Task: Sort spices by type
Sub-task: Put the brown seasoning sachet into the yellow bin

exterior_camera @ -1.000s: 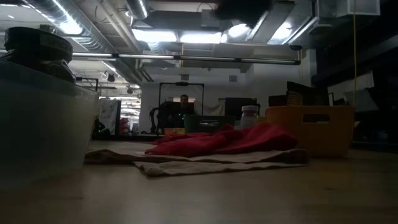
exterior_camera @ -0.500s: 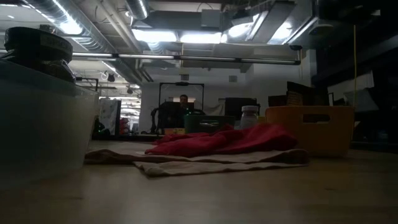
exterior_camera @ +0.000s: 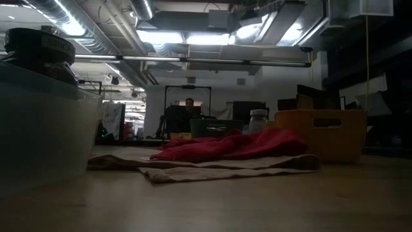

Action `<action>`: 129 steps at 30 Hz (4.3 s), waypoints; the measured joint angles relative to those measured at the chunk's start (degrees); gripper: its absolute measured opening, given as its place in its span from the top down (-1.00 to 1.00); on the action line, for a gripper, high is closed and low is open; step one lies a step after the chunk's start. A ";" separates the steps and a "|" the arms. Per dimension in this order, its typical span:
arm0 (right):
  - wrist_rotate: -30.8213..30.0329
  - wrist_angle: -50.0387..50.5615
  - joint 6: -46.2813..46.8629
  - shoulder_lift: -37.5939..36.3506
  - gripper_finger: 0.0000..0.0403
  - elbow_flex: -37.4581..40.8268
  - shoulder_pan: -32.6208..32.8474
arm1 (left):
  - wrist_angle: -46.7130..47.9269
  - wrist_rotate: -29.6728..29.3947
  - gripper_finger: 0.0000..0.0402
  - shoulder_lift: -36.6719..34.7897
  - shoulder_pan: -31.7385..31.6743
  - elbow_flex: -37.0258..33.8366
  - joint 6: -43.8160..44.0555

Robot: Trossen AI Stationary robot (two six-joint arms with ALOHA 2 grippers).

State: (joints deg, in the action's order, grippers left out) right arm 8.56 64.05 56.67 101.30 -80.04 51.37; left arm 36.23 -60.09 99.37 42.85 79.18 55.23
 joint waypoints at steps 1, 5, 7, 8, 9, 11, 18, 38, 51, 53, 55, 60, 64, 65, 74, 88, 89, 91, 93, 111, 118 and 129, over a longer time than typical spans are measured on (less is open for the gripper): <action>0.02 0.03 1.81 0.00 -0.25 0.76 1.16 | -1.32 0.00 -0.18 0.00 -0.19 0.00 -1.10; 0.60 0.37 8.33 0.00 -0.25 3.74 5.95 | -5.90 0.02 -0.18 0.02 -0.59 0.00 -5.01; 2.19 0.46 11.09 0.00 -0.25 5.07 7.88 | -7.37 0.08 -0.18 0.02 -0.63 0.00 -6.15; 2.94 0.52 12.34 0.00 -0.25 5.72 8.75 | -7.87 0.07 -0.18 0.02 -0.64 0.00 -6.21; 3.53 0.55 13.54 0.00 -0.25 6.29 9.66 | -8.27 0.07 -0.18 0.02 -0.65 0.00 -6.22; 4.57 0.46 15.06 0.00 -0.25 7.35 11.32 | -9.09 0.08 -0.18 0.04 -0.64 0.00 -6.18; 4.59 -1.10 18.35 0.00 -0.25 12.07 15.65 | -9.06 0.10 -0.18 0.06 -0.63 0.00 -4.88; -1.30 -12.54 17.32 -0.28 -0.25 24.08 15.75 | -9.92 0.08 -0.18 0.07 -0.81 0.00 -4.42; -7.85 -13.11 16.15 0.09 -0.25 21.61 15.78 | -9.89 0.08 -0.18 0.07 -1.70 0.00 -4.66; -9.68 -14.24 16.20 0.11 -0.25 21.36 15.65 | -9.91 0.07 -0.18 0.07 -1.72 0.00 -4.66; -11.29 -16.09 16.32 0.11 -0.25 21.34 15.37 | -9.91 0.08 -0.18 0.07 -1.72 0.00 -4.66; -13.57 -19.79 15.14 0.20 -0.25 21.28 13.96 | -9.97 0.08 -0.18 0.07 -1.70 0.00 -4.66; -12.18 -19.72 13.80 0.20 -0.25 21.19 12.55 | -9.97 0.07 -0.18 0.07 -1.72 0.00 -4.66; -11.62 -19.41 13.55 0.20 -0.25 21.00 12.51 | -9.97 0.06 -0.18 0.07 -1.72 0.00 -4.66; -15.93 -14.86 9.84 0.15 -0.25 16.91 12.68 | -9.95 0.08 -0.18 0.09 -1.70 0.00 -4.66; -15.08 -18.63 -5.88 4.39 -0.25 16.59 11.76 | -9.93 0.08 -0.18 0.09 -1.59 0.00 -4.95; -14.45 -18.59 -6.01 4.67 -0.25 16.56 11.36 | -9.93 0.08 -0.18 0.09 -1.59 0.00 -5.10; -12.90 -18.53 -6.15 5.09 -0.22 16.58 10.52 | -9.93 0.08 -0.18 0.09 -1.59 0.00 -5.15; -12.21 -18.48 -6.15 5.12 -0.14 16.63 9.73 | -9.91 0.08 -0.18 0.09 -1.59 0.00 -5.13; -13.39 3.45 -10.37 5.57 0.74 7.13 6.57 | -9.91 0.08 -0.18 0.11 -1.59 0.00 -5.32; -22.45 20.90 -10.47 5.46 0.85 1.48 4.71 | -9.86 0.08 -0.18 0.11 -1.59 0.00 -5.34; -30.07 25.94 -17.37 3.10 0.81 0.75 -1.73 | -9.69 0.10 -0.18 0.15 -1.59 0.00 -6.19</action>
State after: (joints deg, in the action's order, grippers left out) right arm -21.51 89.99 39.29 104.39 -79.29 49.65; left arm 26.54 -59.99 99.53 41.25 79.18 49.04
